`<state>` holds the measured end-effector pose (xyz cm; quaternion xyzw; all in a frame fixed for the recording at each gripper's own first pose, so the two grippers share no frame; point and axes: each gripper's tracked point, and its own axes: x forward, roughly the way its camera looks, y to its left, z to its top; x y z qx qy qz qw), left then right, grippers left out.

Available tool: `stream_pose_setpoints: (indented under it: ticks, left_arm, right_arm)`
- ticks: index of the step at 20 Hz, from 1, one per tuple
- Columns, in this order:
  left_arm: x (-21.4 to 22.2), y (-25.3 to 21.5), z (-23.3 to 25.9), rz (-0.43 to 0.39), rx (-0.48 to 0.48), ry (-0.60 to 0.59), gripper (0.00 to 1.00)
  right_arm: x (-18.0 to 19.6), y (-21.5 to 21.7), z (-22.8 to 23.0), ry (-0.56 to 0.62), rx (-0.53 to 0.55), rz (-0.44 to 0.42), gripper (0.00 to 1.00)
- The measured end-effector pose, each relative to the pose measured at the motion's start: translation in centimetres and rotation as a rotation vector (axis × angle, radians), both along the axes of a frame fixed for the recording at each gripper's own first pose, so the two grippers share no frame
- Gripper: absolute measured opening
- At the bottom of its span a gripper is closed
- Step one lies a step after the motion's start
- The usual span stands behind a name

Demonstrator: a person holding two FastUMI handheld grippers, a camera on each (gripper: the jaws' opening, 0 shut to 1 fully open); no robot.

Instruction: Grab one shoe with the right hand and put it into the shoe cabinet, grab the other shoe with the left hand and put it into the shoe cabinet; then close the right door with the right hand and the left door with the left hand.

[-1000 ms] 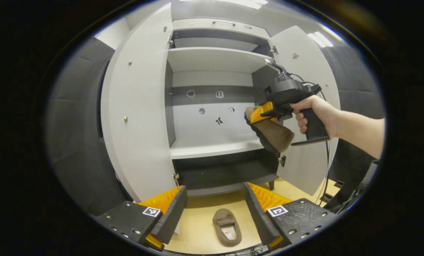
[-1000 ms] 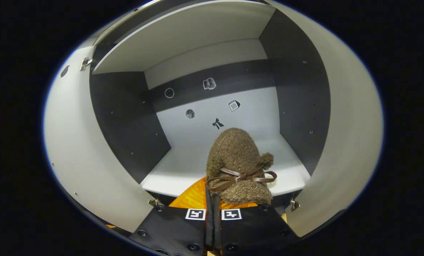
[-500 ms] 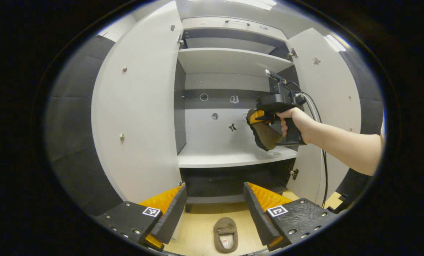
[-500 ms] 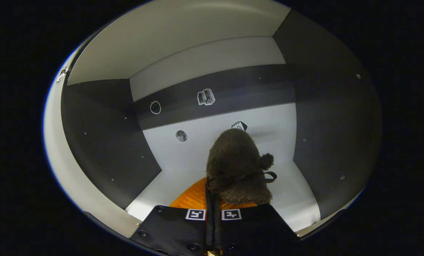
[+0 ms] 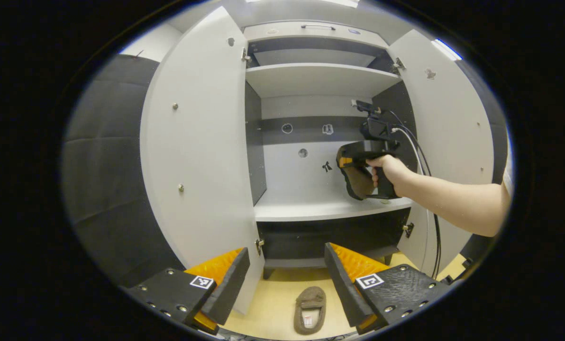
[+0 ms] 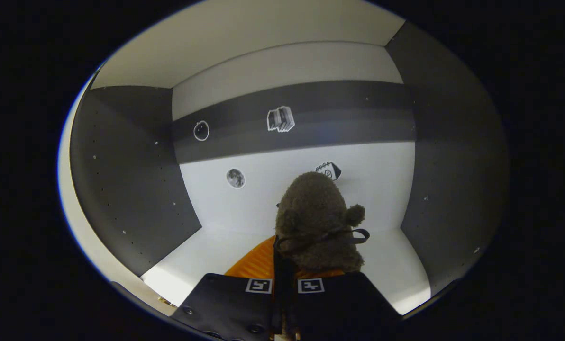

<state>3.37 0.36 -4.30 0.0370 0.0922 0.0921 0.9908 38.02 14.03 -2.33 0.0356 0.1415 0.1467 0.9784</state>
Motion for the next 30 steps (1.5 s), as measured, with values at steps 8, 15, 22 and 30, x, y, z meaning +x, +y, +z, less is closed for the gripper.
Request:
stream_pose_setpoints:
  ticks: [8,15,22,30]
  left_arm:
    - [-1.1,-0.9,-0.4,0.043,0.005,0.023,0.96]
    - [-1.6,-1.7,-1.8,0.071,-0.015,0.051,0.92]
    - [-0.5,-0.8,-3.9,-0.003,-0.005,0.103,0.87]
    - [1.1,-0.8,-14.3,-0.206,-0.029,0.293,0.92]
  right_arm:
    - [-0.5,0.8,-2.6,0.083,-0.018,0.029,0.22]
    - [-4.7,1.7,-0.5,0.145,0.032,0.094,0.92]
    - [-12.7,-0.3,2.2,0.059,0.009,0.108,0.98]
    - [-22.6,-2.9,-0.5,0.021,-0.019,0.042,0.98]
